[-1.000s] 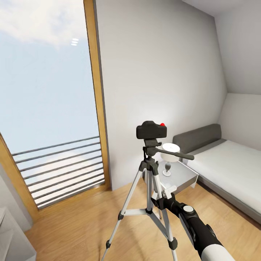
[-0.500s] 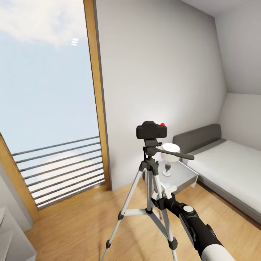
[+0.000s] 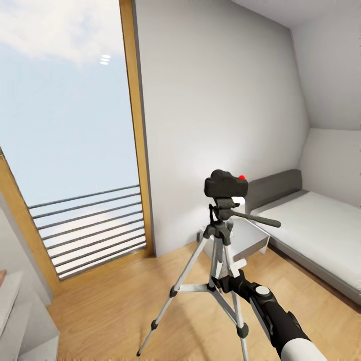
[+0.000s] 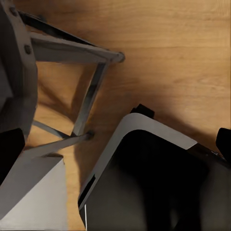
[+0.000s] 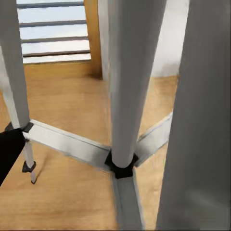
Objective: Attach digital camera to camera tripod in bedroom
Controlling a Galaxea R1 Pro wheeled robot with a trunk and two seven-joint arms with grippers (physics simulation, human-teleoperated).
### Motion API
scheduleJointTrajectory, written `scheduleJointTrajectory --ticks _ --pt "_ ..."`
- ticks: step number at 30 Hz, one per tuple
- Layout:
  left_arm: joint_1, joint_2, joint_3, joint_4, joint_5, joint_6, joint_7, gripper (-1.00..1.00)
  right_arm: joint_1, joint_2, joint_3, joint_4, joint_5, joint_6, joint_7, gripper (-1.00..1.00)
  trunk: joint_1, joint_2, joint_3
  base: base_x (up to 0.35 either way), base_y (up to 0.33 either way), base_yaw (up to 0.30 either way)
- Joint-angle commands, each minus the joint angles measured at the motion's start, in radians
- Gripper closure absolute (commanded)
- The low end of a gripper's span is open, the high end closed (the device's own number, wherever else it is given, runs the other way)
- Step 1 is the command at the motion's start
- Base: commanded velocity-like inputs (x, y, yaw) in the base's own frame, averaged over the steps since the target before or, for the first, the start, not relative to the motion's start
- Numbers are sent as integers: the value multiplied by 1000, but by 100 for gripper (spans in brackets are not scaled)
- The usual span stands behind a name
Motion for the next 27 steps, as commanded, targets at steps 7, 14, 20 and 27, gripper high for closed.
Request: scheduleJointTrajectory --ticks 7,14,20,27 --pt "0 0 -8 0 7 -2 3 -100 0 -1 -2 0 5 3 6 -100 0 -1 0 -331 0 0" --pt "0 0 -8 -1 7 -2 3 -100 0 -1 -2 1 5 0 6 -100 0 -1 0 -308 0 0" --pt "0 -1 -8 -1 7 -3 3 -100 0 -1 -3 1 4 -1 6 -100 0 -1 0 -185 0 0" --pt "1 -12 -4 -5 7 -8 -8 -100 0 -13 -4 12 7 -2 5 -100 0 -1 0 -40 0 0"
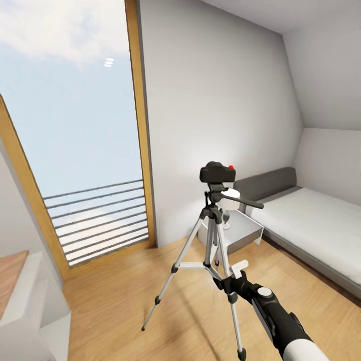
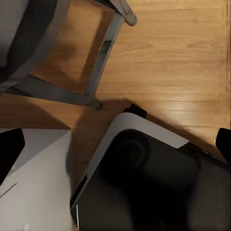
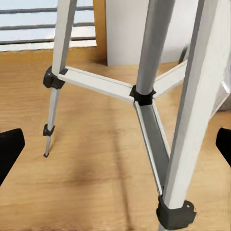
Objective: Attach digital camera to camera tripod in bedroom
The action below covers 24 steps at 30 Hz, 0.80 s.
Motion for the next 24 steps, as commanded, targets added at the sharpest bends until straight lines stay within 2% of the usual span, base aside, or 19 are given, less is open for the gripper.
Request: scheduleJointTrajectory --ticks 1,5,8,10,17,24 --pt "0 -6 -8 -1 7 -1 3 -100 0 -6 -3 4 6 6 5 -100 0 -1 0 0 0 0" --pt "0 -11 -8 -1 7 -1 3 -100 0 -25 -3 27 6 7 4 -100 0 -1 0 0 0 0" --pt "0 -9 -8 -1 7 -1 3 -100 0 -10 -4 29 7 9 3 -100 0 -1 0 0 0 0" --pt "0 -9 -8 -1 7 -1 3 -100 0 -11 -3 29 7 10 4 -100 0 -1 0 0 0 0" --pt "0 -9 -8 -1 7 -1 3 -100 0 -48 -2 28 11 10 7 -100 0 -1 0 0 0 0" --pt "0 -9 -8 -1 7 -1 3 -100 0 -55 -1 28 14 10 8 -100 0 -1 0 0 0 0"
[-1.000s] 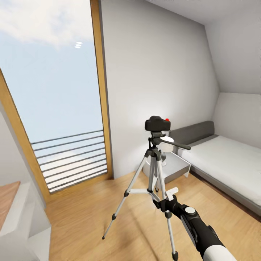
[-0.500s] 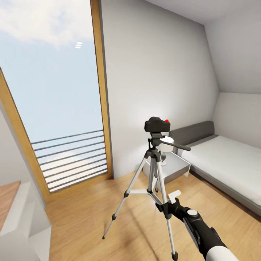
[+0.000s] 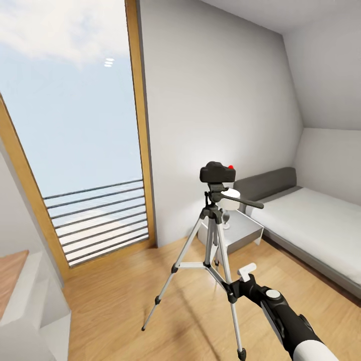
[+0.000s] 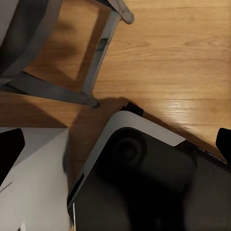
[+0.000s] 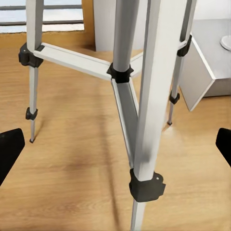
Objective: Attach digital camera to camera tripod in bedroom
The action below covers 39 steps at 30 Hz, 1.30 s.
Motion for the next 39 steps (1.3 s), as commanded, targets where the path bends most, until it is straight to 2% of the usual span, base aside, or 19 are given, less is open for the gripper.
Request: scheduleJointTrajectory --ticks 1,24,34,39 --pt "0 0 -8 -1 7 -1 3 -100 0 0 -2 -2 5 5 6 -100 0 -1 0 0 0 0" --pt "0 0 -8 -1 7 -1 3 -100 0 -2 -3 -3 5 9 6 -100 0 -1 0 0 -2 0" --pt "0 0 -8 -1 7 -1 3 -100 0 -4 -3 -3 5 8 6 -100 0 -1 0 0 -219 0" --pt "0 0 -8 -1 7 -1 3 -100 0 -7 -4 -6 5 5 6 -100 0 -1 0 0 -38 0"
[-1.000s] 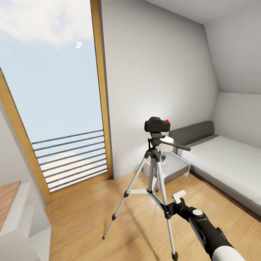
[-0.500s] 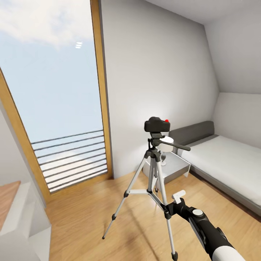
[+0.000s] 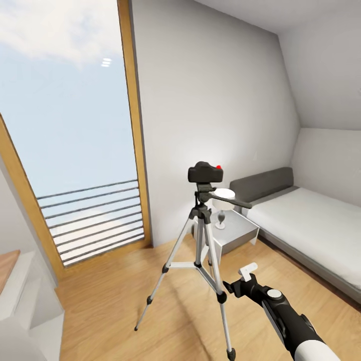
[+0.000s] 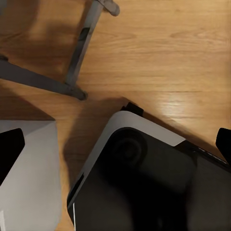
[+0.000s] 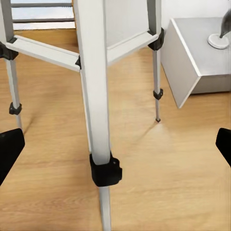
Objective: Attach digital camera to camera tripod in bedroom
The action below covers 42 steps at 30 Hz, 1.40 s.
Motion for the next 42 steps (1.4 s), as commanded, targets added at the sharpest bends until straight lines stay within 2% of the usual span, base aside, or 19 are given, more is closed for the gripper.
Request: scheduleJointTrajectory --ticks 1,9,42 --pt "0 0 -8 -1 7 -1 3 -100 0 0 -3 -2 5 5 6 -100 0 -1 0 0 -16 0" --pt "0 -2 -9 -1 7 -1 3 -100 0 0 -3 -2 5 5 6 -100 0 -1 0 -45 -140 0" --pt "0 -8 -8 -1 7 -1 3 -100 0 -4 -3 1 1 6 7 -100 0 -1 0 -116 -258 0"
